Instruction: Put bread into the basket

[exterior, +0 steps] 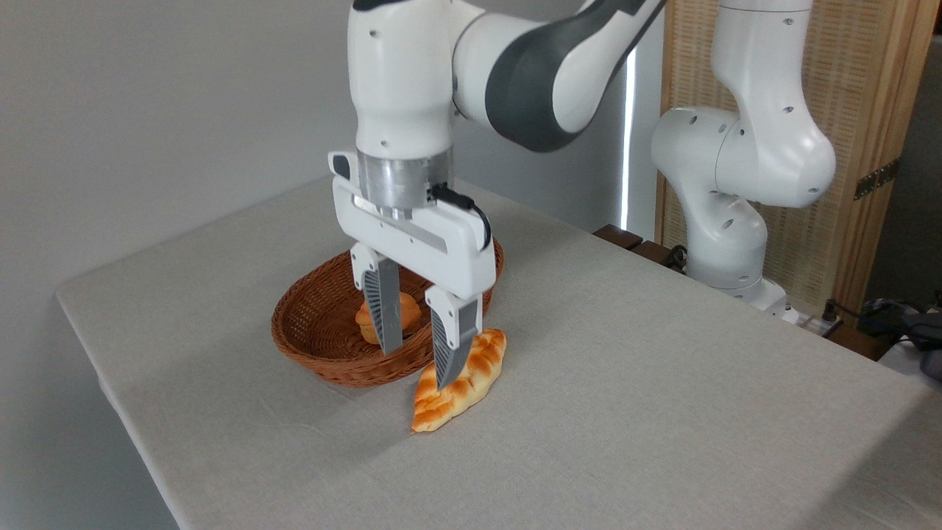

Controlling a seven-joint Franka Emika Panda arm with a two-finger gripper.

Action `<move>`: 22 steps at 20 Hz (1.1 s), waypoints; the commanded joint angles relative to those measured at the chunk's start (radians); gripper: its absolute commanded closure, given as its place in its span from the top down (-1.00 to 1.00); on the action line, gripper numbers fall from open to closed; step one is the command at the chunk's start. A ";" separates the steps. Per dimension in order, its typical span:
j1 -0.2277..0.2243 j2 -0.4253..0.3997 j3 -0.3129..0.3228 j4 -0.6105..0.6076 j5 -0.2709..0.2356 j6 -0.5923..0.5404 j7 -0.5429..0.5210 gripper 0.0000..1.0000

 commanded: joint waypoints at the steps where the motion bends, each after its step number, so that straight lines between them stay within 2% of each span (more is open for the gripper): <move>1: 0.037 0.004 0.006 -0.014 0.006 0.035 0.009 1.00; 9: 0.043 0.045 0.003 -0.042 -0.009 0.069 -0.087 1.00; 16: 0.034 0.059 0.003 -0.041 -0.145 0.071 -0.095 1.00; 22: 0.031 0.068 -0.006 -0.048 -0.149 0.071 -0.089 1.00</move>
